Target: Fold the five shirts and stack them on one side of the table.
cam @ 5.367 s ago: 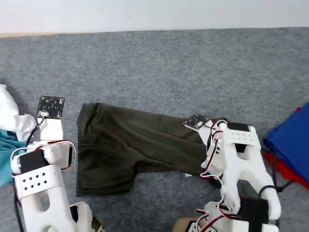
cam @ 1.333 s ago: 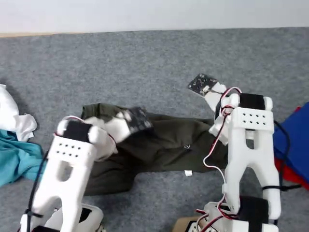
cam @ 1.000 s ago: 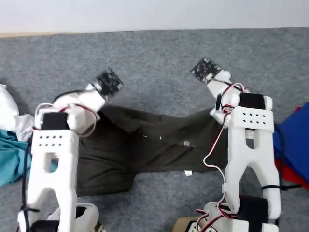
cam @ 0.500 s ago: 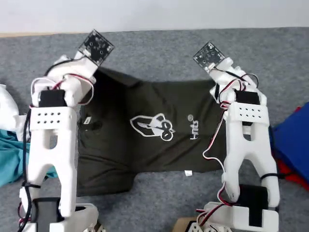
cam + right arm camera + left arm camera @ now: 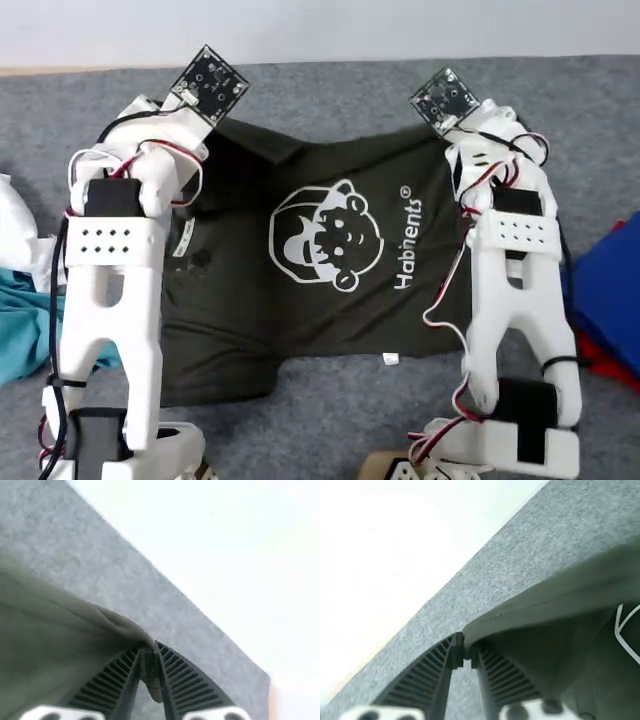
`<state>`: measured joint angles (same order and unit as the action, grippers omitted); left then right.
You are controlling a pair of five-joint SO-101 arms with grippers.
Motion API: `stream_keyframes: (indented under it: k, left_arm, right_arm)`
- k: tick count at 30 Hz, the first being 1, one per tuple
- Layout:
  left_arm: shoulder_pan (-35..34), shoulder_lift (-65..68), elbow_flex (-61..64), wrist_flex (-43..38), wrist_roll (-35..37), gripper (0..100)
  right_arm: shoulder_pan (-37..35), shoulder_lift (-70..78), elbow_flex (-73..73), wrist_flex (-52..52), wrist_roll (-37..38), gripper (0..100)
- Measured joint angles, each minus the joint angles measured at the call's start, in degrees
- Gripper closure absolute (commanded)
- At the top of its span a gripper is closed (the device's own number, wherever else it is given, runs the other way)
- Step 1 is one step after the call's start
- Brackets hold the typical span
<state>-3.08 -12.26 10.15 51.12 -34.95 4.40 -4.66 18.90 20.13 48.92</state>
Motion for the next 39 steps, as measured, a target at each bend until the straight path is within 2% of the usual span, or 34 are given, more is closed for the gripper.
stream_keyframes:
  k: [10, 25, 30, 35, 39]
  left_arm:
    - [0.44, 0.0, 0.0, 0.0, 0.0, 100]
    - [0.44, 0.0, 0.0, 0.0, 0.0, 100]
    - [0.44, 0.0, 0.0, 0.0, 0.0, 100]
    - [0.44, 0.0, 0.0, 0.18, 0.0, 100]
    - [0.09, 0.0, 0.0, 5.27, -3.34, 100]
  right_arm:
    - [0.0, 8.79, 0.0, -15.82, 1.14, 98.8]
    - [0.0, 10.2, 0.0, -30.51, 3.16, 98.8]
    - [-0.09, 12.31, 0.0, -30.68, 3.16, 98.8]
    - [-1.23, 15.38, 0.0, -25.67, 4.75, 98.8]
    - [-1.14, 15.56, 0.0, -19.6, 5.54, 98.8]
